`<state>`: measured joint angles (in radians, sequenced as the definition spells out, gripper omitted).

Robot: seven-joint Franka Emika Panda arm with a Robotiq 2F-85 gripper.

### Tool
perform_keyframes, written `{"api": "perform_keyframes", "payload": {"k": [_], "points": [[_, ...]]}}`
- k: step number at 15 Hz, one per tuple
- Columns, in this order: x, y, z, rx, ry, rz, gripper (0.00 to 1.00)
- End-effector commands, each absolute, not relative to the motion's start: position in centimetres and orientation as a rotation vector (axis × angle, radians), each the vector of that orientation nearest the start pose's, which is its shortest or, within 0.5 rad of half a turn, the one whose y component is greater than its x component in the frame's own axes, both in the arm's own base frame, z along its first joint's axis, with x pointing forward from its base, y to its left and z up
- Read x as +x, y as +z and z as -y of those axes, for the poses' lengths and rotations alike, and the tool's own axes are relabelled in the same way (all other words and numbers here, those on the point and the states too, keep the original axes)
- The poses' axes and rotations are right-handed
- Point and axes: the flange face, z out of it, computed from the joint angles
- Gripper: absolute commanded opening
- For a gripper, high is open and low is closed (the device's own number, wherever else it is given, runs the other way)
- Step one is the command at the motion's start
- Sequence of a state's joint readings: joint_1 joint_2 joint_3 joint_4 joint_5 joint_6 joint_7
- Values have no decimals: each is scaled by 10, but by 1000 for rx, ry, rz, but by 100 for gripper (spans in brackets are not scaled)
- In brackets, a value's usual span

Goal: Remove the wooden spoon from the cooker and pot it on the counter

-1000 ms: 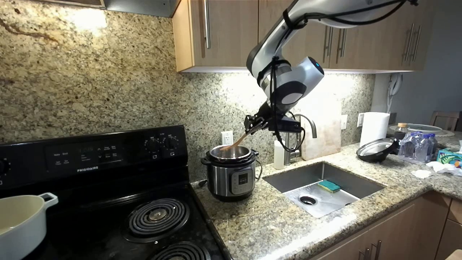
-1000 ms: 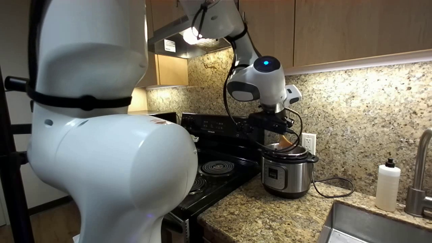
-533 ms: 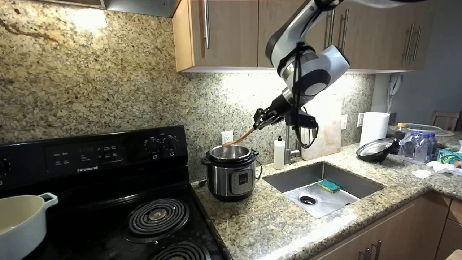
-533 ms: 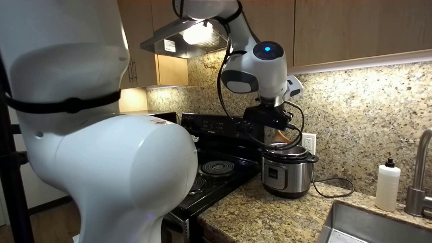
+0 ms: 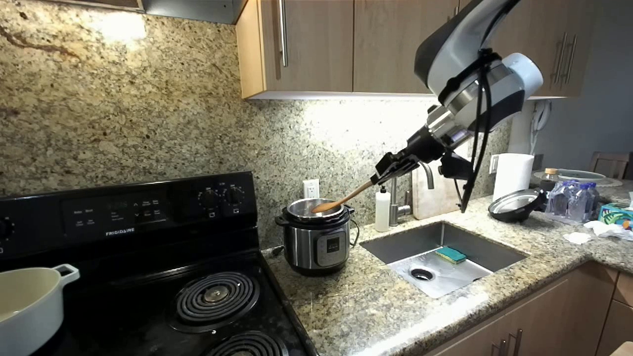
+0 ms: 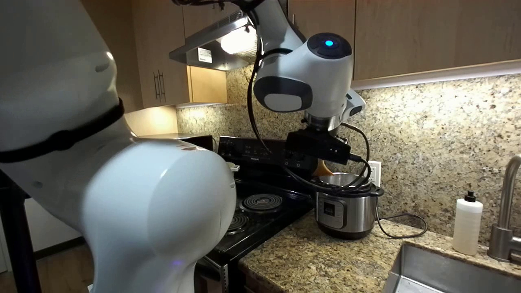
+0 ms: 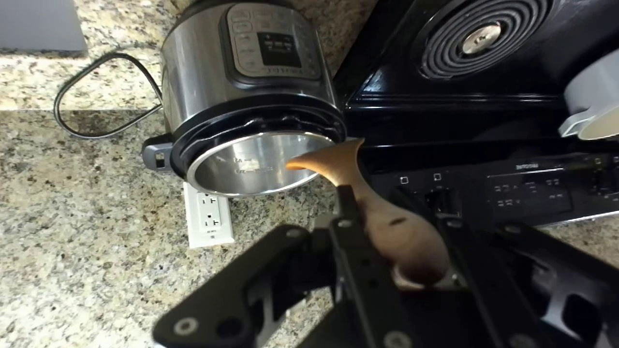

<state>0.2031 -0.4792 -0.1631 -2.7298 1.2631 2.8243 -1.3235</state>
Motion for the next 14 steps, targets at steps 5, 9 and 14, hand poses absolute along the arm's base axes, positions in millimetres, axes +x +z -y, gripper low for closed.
{"api": "perform_keyframes", "payload": {"k": [5,9,14], "points": [[375,381,24,-2464,-930,445,9],[374,368,21,-2438,-819,492,9],[360,359,59,-2418,-698,567,9]]}}
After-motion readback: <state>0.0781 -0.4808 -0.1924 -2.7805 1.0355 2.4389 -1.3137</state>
